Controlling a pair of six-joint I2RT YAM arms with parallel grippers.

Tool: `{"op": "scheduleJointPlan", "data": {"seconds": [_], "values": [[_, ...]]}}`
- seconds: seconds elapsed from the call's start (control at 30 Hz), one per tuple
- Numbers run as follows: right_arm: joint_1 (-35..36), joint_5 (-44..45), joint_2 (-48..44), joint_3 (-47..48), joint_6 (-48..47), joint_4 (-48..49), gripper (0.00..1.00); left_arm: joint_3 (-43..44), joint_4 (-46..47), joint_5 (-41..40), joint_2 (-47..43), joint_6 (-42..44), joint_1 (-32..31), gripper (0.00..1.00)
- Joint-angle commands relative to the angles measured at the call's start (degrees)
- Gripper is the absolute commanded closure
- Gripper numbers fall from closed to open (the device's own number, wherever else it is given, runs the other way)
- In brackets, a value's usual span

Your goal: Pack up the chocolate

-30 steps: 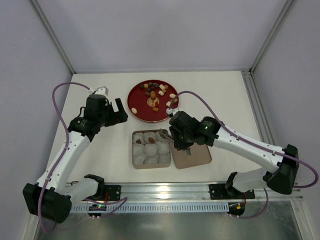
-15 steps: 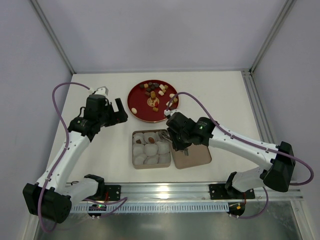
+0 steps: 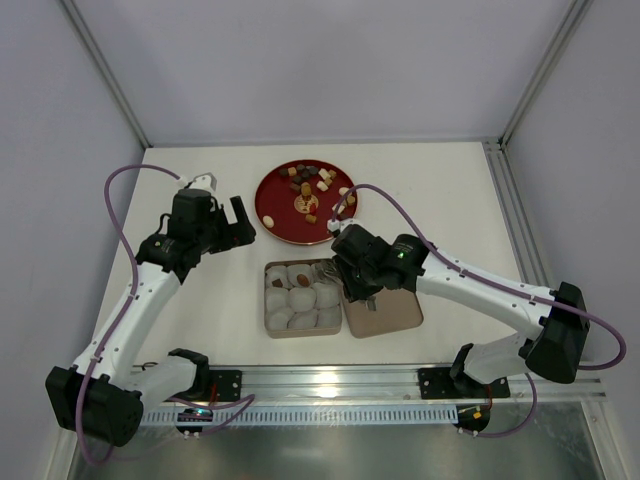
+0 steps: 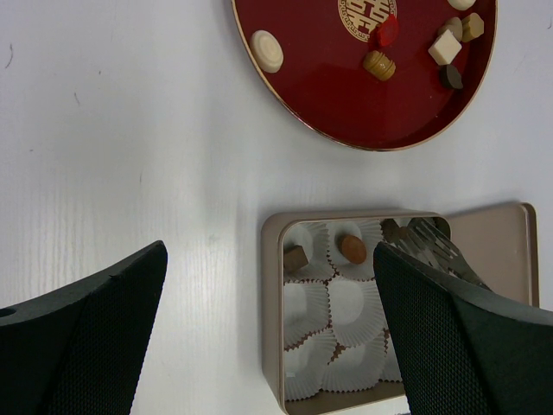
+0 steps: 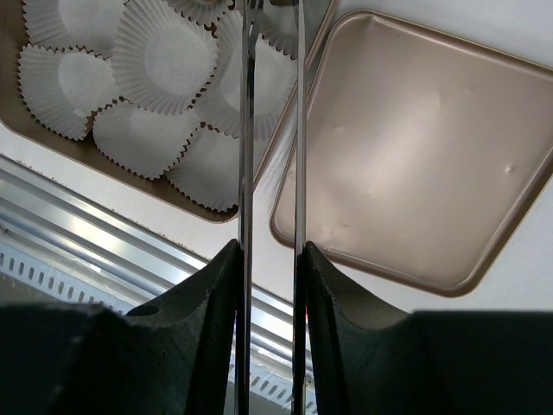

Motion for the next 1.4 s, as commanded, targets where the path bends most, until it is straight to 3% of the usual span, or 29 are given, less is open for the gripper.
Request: {"op": "scheduleJointPlan", "data": {"seconds": [0.0, 0.37, 0.57, 0.93, 1.37], "values": [[0.4, 1.2, -0.4, 1.5, 0.5, 1.1, 0.64, -0.3, 1.8, 0.5, -0.3, -0.5, 0.4, 0.00], [0.2, 0.9, -2.8, 6.7, -1.5, -1.5, 0.62, -0.2, 1.8, 0.5, -0.3, -0.4, 0.5, 0.00], [-5.0, 0.0, -1.3, 11.7, -6.0, -1.9, 0.61, -0.1, 1.9, 0.6, -0.3, -0.4, 0.5, 0.00], [-20.6, -3.2, 14.7, 28.1, -16.4, -2.1, 0.61, -0.2, 1.8, 0.5, -0.1, -0.3, 0.5, 0.00], [-24.3, -3.6, 25.6, 34.1, -20.8, -2.3, 0.58, -0.3, 1.8, 0.6, 0.2, -0.3, 0.5, 0.00]]}}
